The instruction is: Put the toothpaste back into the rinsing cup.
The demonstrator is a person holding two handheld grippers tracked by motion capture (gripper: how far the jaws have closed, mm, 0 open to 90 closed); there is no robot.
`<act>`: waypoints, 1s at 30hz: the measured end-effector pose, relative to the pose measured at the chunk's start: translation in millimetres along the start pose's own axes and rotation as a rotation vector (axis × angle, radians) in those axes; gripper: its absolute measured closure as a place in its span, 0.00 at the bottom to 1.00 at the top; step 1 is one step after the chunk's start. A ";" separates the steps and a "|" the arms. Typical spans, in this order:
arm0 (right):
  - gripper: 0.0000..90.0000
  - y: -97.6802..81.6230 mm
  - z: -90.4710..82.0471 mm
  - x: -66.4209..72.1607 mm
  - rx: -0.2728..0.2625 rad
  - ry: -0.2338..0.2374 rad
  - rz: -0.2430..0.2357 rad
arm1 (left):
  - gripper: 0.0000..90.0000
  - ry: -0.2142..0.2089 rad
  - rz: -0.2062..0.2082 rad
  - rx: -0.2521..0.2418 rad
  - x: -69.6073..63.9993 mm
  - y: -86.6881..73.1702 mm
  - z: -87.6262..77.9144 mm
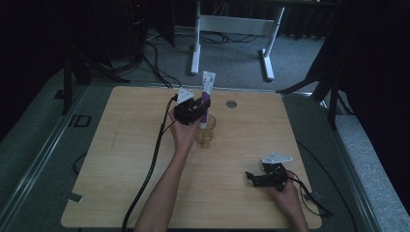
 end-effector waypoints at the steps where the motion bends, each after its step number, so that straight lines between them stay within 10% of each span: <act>1: 0.14 0.0 0.0 0.1 0.000 0.000 0.001 | 0.75 0.002 0.002 0.006 0.5 -1.0 0.4; 30: 0.14 0.0 0.0 0.0 0.000 0.000 0.000 | 0.70 0.049 0.085 0.119 0.4 -36.9 -3.8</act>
Point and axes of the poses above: each handheld gripper's, and its own axes: z roughly forward along the jaws, y roughly out of its top, x roughly to its left, the point moved 5 cm from there along z, roughly forward along the jaws, and after that the axes turned 10 degrees about -z, right-handed, at the moved point
